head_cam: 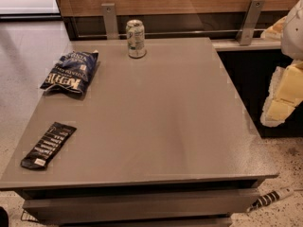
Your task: Move 7up can near rxbar chocolate
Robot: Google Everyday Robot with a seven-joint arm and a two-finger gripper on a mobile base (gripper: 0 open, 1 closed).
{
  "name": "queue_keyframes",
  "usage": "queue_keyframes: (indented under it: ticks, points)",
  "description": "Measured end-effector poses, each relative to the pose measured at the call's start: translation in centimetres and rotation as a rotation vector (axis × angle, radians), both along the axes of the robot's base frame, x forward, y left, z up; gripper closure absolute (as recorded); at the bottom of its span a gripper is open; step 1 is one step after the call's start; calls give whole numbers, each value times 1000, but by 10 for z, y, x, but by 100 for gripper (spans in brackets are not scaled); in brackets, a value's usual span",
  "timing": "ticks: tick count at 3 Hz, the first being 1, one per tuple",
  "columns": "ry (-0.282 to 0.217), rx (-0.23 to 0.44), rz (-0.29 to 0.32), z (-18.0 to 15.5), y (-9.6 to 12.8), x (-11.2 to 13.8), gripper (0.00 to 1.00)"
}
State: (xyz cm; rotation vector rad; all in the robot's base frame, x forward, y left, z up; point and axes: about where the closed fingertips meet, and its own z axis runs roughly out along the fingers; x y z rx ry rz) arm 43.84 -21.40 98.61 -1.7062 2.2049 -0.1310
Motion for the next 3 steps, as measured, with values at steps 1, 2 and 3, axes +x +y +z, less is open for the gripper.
queue_keyframes:
  ticks: [1, 2, 3]
  points:
    - [0, 0, 0, 0, 0, 0, 0]
    - [-73, 102, -9, -9, -9, 21, 0]
    - [-145, 290, -27, -35, -18, 59, 0]
